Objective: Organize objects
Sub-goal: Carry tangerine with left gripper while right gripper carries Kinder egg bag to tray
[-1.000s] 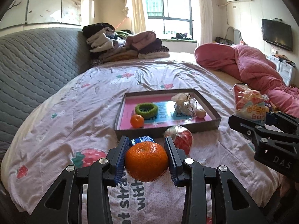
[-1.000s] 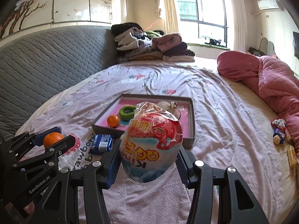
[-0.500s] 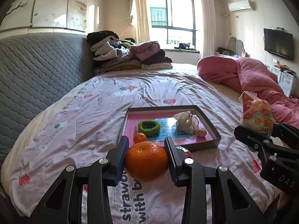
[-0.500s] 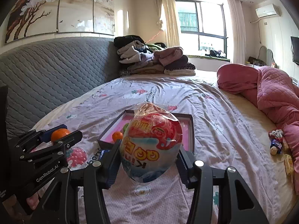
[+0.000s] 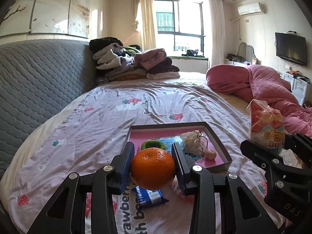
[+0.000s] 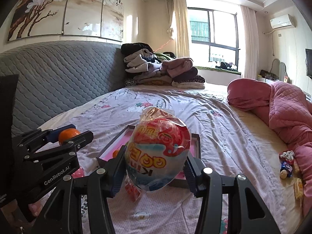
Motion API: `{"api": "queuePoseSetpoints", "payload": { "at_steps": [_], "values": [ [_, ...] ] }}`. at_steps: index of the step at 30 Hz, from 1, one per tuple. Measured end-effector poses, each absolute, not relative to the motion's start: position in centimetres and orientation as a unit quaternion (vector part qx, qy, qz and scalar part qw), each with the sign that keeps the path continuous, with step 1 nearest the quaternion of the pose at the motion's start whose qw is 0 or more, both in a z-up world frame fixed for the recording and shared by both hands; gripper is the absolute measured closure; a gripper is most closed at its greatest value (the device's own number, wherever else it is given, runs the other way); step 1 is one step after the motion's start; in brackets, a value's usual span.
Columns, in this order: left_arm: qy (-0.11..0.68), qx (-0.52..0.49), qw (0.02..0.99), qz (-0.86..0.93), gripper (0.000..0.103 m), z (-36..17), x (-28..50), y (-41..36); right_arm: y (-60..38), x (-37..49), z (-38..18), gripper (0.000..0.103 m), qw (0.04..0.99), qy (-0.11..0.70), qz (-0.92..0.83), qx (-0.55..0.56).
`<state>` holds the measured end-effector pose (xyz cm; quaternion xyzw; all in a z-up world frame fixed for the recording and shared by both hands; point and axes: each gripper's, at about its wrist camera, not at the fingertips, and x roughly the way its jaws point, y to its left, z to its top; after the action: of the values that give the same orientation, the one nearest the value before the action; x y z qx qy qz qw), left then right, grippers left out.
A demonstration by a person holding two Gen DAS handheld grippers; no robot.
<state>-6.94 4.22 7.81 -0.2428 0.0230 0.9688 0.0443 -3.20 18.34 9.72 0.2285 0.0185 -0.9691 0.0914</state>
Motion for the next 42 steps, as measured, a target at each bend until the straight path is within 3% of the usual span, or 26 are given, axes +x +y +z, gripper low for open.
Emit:
{"api": "queuePoseSetpoints", "payload": {
  "at_steps": [30,42],
  "values": [
    [0.028,-0.257,0.051,0.965,0.063,7.5,-16.5,5.2,18.3,-11.3,9.8,0.050,0.090,0.047,-0.966,0.237],
    [0.013,-0.292,0.052,0.955,0.063,5.1,-21.3,5.2,20.0,-14.4,7.7,0.050,0.067,0.049,-0.962,0.259]
  ]
}}
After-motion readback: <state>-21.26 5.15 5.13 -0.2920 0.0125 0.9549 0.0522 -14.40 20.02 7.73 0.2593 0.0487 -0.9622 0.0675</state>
